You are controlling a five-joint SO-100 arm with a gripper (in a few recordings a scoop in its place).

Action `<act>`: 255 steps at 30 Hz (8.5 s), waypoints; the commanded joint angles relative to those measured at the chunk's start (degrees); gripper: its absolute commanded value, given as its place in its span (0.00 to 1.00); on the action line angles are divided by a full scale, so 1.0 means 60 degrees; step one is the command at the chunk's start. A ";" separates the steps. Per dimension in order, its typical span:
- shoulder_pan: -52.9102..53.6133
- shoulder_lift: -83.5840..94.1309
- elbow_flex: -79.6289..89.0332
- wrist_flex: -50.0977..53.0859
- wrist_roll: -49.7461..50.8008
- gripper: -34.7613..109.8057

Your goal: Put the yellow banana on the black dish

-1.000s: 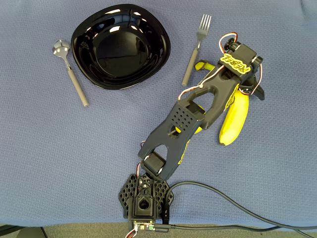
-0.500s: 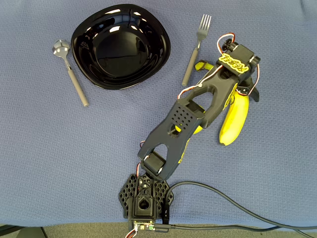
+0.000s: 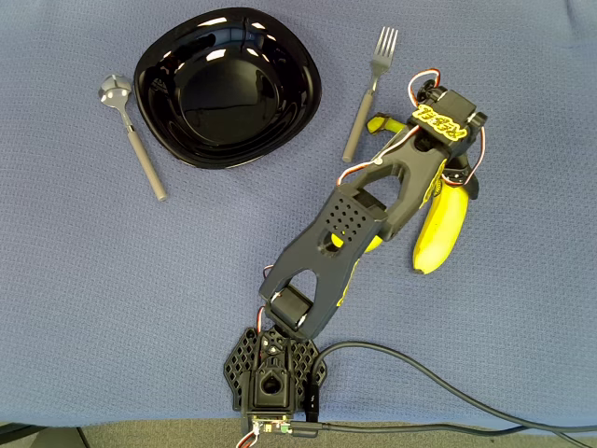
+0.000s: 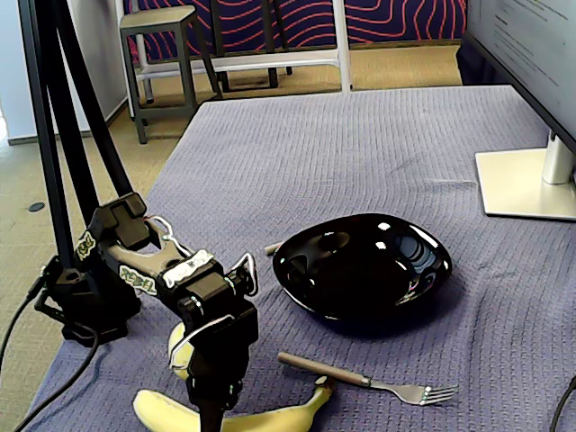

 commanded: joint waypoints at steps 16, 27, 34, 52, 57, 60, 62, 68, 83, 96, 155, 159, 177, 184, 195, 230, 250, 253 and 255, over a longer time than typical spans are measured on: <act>0.0000 0.0278 0.0220 -0.0293 -0.0103 0.29; 0.0000 0.0674 0.0103 0.0205 -0.0088 0.24; -0.0088 0.0879 -0.0088 0.0571 -0.0190 0.37; -0.0410 0.1362 0.0161 0.0820 -0.0278 0.48; -0.0337 0.1523 0.0161 0.0820 -0.0352 0.45; -0.0322 0.1626 0.0176 0.0908 -0.0381 0.44; -0.0322 0.1699 0.0205 0.0967 -0.0396 0.43; -0.0220 0.1743 0.0337 0.0864 -0.0381 0.42; 0.0000 0.1699 0.0967 0.0278 -0.0469 0.35; 0.0015 0.1919 0.0630 0.0732 -0.0396 0.24; -0.2930 0.6709 0.0059 -0.1948 -0.4453 0.24; -0.3750 0.6841 0.0498 -0.2915 -0.4629 0.24; -0.6357 0.5479 0.0703 -0.5200 -0.4980 0.24; -0.7119 0.4629 0.0366 -0.5259 -0.4731 0.24; -0.8101 0.4204 -0.0044 -0.5874 -0.4556 0.24; -0.8467 0.3267 -0.0703 -0.2930 -0.2827 0.24; -0.7559 0.2769 0.0337 -0.3003 -0.3120 0.24; -0.7544 0.2769 0.0396 -0.2944 -0.3237 0.28; -0.7544 0.2769 0.0439 -0.2915 -0.3325 0.32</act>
